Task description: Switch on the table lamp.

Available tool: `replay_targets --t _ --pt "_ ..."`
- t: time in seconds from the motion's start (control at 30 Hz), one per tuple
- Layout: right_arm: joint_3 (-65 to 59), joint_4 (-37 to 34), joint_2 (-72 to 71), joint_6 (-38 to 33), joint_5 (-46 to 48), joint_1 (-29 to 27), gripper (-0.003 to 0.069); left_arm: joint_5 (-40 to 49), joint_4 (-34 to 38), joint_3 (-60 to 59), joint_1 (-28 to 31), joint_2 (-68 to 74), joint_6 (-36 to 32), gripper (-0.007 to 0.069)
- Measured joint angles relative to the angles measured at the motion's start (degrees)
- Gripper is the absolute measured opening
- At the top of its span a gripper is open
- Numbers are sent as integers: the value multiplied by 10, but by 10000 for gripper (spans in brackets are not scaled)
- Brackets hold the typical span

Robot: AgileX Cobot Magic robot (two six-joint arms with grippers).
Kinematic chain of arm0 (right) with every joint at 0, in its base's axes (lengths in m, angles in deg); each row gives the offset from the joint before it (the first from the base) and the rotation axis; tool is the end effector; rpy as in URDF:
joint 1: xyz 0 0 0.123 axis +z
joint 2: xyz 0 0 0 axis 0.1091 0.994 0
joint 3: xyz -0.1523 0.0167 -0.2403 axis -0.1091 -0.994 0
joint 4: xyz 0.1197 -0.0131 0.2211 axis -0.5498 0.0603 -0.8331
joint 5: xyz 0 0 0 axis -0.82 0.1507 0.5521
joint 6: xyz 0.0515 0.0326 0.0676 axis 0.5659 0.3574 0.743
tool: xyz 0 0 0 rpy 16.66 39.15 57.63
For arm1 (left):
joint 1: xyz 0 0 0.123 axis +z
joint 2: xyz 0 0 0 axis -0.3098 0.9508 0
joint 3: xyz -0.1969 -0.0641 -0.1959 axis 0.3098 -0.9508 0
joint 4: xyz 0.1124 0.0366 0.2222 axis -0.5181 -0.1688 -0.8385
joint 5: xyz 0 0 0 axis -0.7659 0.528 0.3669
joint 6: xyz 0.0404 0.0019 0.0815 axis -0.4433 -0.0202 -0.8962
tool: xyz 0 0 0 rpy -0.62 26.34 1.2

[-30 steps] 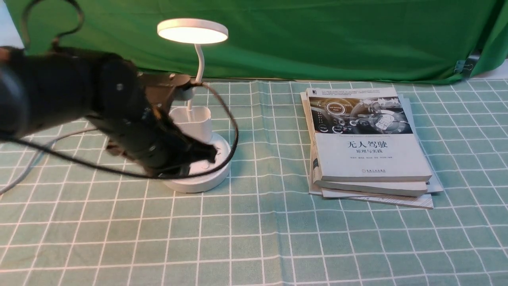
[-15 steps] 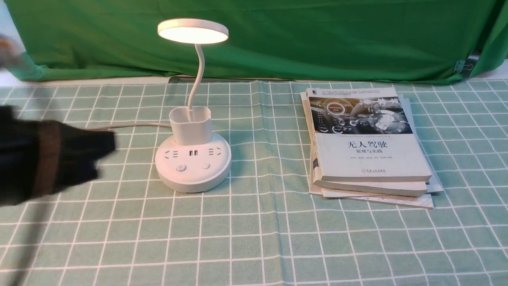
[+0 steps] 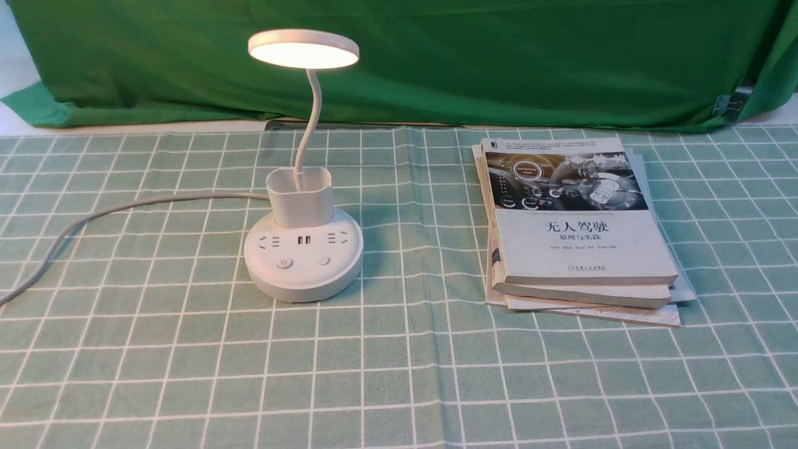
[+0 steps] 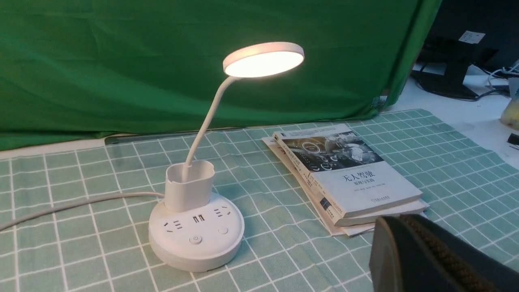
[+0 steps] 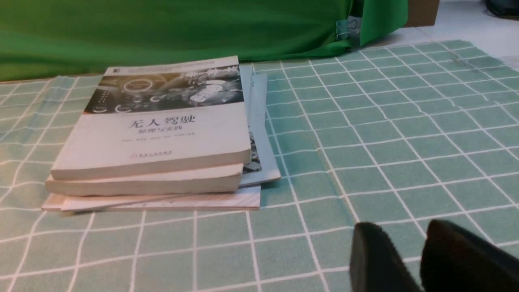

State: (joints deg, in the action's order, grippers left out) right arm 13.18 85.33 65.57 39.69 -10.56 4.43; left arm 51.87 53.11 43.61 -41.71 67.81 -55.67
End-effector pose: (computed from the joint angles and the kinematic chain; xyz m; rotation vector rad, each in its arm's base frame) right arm 0.0561 -0.0013 0.1866 0.0956 1.7447 0.0409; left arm 0.0216 -0.0219 0.3816 0.3091 1.7196 -0.5333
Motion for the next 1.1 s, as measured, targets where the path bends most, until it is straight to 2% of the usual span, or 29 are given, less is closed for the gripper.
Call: replay_targets --t 0.23,0.4,0.57,0.73,0.8,0.83,0.87,0.9,0.97,1.03,1.1 --pt "0 0 0 0 1 0 240 -17 -8 -12 0 -6 -5 2" --pt "0 0 0 0 0 0 240 -144 -57 -108 40 -60 -14 2" --pt "0 0 0 0 0 0 240 -326 -122 -260 144 -144 -14 2" --pt "0 0 1 0 1 0 240 -491 -128 -412 213 -165 29 2" --pt "0 0 1 0 1 0 240 -493 -126 -433 218 -165 43 2" --pt "0 0 1 0 1 0 240 -452 -125 -443 218 -165 62 2" --pt "0 0 1 0 1 0 240 -452 -125 -443 218 -165 62 2" --pt "0 0 1 0 1 0 240 -385 -119 -446 216 -166 69 2" --pt "0 0 1 0 0 0 240 -336 -108 -447 215 -166 72 2" --pt "0 0 1 0 0 0 240 -286 -96 -447 213 -166 52 2" --pt "0 0 1 0 0 0 240 -278 -86 -447 212 -166 29 3"
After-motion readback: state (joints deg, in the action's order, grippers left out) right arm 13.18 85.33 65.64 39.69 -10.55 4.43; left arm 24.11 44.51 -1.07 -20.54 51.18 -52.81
